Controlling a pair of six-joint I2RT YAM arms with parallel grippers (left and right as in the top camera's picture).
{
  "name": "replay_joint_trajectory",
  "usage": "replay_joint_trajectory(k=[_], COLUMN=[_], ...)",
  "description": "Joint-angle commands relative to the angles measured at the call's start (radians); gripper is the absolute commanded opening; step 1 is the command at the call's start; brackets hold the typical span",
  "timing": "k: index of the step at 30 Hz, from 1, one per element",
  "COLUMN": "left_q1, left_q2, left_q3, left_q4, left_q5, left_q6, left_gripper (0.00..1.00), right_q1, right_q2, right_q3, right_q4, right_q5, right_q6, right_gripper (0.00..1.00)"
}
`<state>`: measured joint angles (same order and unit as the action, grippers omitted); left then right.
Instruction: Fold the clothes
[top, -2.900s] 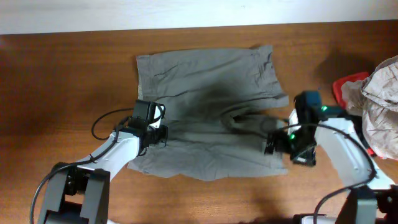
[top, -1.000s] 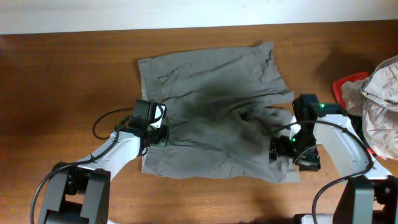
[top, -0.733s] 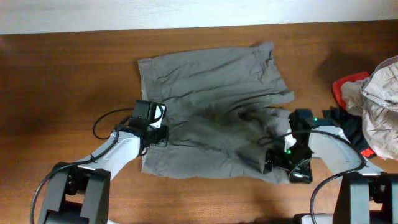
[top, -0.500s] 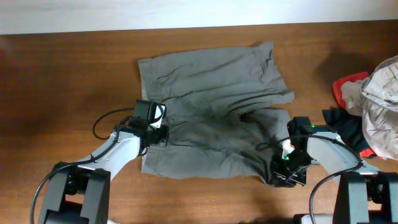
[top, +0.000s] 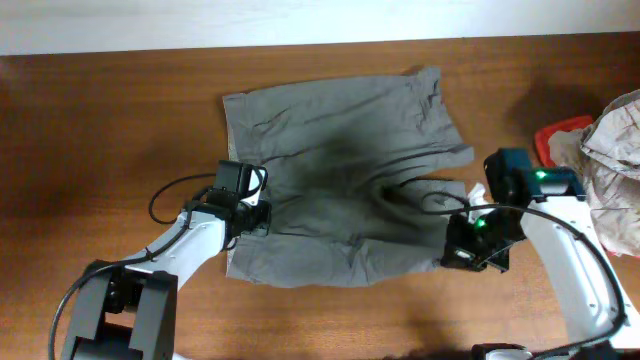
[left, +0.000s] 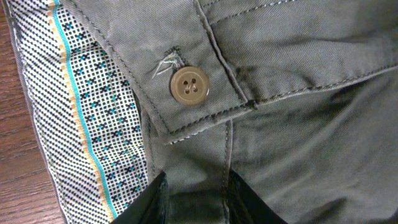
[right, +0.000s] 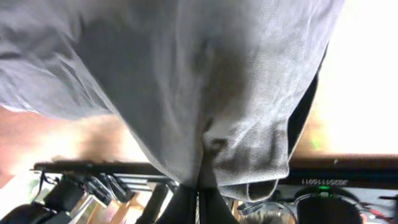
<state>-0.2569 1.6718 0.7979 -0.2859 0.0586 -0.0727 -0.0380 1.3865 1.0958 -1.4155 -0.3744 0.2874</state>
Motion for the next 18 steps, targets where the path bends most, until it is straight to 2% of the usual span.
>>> replay_joint_trajectory(k=[1, 10, 17, 18], left_q1=[0.011, 0.011, 0.011, 0.011], left_q2=[0.024, 0.024, 0.024, 0.024], left_q3=[-0.011, -0.011, -0.011, -0.011], left_q4=[-0.01, -0.01, -0.01, -0.01], left_q5=[-0.04, -0.04, -0.04, -0.04], left_q6=[-0.01, -0.01, -0.01, -0.01], left_gripper=[0.31, 0.31, 0.31, 0.32], right_q1=[-0.003, -0.055, -0.158, -0.16], right_q2=[-0.012, -0.012, -0.011, -0.011], right_q3=[0.056, 0.075, 0.075, 0.075], right_q4=[-0.01, 0.007, 0.024, 0.024], right_q5=[0.1, 0.363, 0.379, 0.376], right_q6=[0.011, 0.094, 0.084, 0.084], right_gripper=[0.04, 0.04, 0.04, 0.08])
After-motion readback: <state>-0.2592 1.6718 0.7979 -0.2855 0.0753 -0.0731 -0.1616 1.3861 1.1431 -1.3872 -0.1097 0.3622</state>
